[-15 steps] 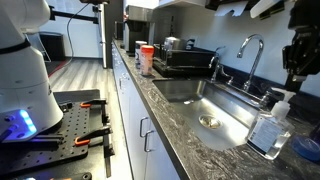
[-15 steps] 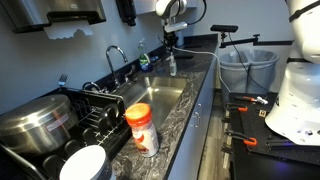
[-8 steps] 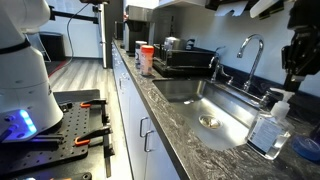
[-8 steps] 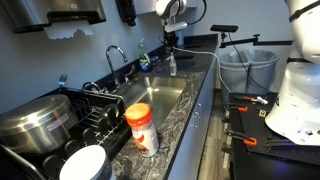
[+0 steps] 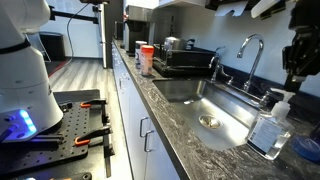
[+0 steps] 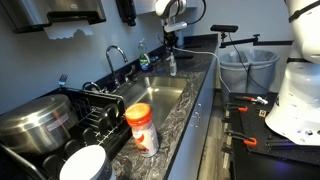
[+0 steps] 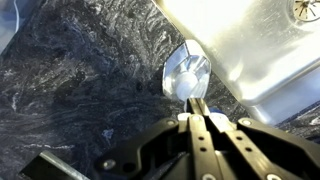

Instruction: Remove the clear sanitizer bottle from the blue object, put it closer to the edge of the sink and push its pump downwards

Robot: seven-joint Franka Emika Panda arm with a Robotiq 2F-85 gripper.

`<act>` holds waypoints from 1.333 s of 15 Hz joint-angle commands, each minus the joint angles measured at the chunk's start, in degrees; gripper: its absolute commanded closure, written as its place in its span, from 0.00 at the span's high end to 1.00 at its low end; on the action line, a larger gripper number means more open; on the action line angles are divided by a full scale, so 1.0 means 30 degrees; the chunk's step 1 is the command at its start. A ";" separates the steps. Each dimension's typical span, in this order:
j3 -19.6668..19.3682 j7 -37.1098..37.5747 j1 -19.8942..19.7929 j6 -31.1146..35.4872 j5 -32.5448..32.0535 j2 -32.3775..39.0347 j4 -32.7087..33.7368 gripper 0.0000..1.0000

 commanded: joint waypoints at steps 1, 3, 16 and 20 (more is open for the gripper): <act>-0.0005 0.0231 -0.0143 -0.0694 0.0336 0.0852 0.0737 0.00; 0.0016 0.0211 -0.0160 -0.0811 0.0371 0.0979 0.0875 0.00; 0.0047 0.0272 -0.0324 -0.1670 0.0600 0.1786 0.1707 0.00; 0.0055 0.0263 -0.0391 -0.1814 0.0693 0.1974 0.1841 0.00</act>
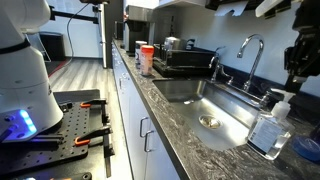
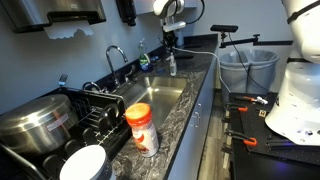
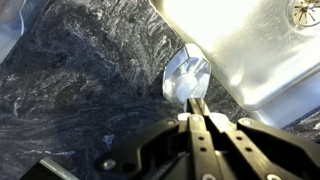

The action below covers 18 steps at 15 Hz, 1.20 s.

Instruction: Remove the clear sanitizer bottle from the blue object, put it closer to the edge of the sink and push its pump downwards

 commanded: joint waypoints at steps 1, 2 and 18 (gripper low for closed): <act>0.0056 0.0285 -0.0266 -0.0325 0.0436 0.1195 0.0445 0.00; 0.0054 0.0295 -0.0277 -0.0345 0.0446 0.1258 0.0473 0.00; 0.0065 -0.0011 -0.0568 -0.0822 0.1062 0.0658 0.0504 0.00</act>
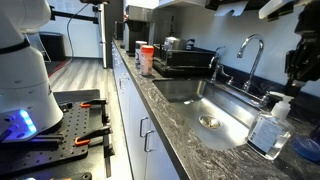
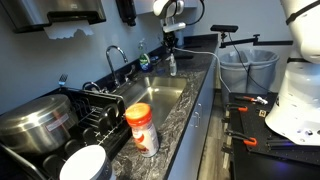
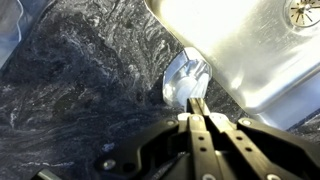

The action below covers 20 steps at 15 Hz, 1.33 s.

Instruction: Remove the clear sanitizer bottle from the blue object, put it closer to the edge of the sink and push its pump downwards

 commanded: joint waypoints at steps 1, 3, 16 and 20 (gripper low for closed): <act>0.0057 -0.0109 -0.0264 -0.0123 0.0353 -0.0212 -0.0327 0.00; -0.0001 -0.0118 -0.0225 -0.0088 0.0202 -0.0729 -0.0603 0.00; -0.0013 -0.0970 0.0322 0.0756 -0.0601 -0.4708 -0.3446 0.00; 0.0118 -0.1398 0.0714 0.0971 -0.1075 -0.6241 -0.4771 0.00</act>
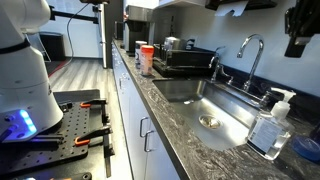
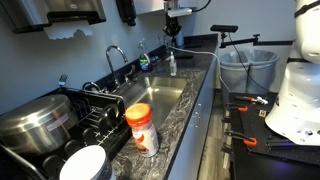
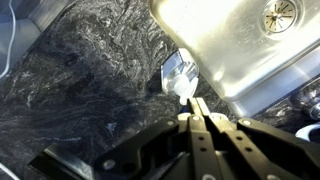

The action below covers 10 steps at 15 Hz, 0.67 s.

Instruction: Remove the clear sanitizer bottle from the blue object, put it closer to the edge of the sink and push its pump downwards

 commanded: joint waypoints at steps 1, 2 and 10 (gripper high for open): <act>0.0136 -0.0531 0.0529 0.0721 -0.0669 -0.2075 -0.2217 0.00; 0.0192 -0.0700 0.0631 0.0745 -0.0815 -0.2399 -0.2538 0.00; 0.0738 -0.1692 0.1461 0.1379 -0.2086 -0.4667 -0.5174 0.00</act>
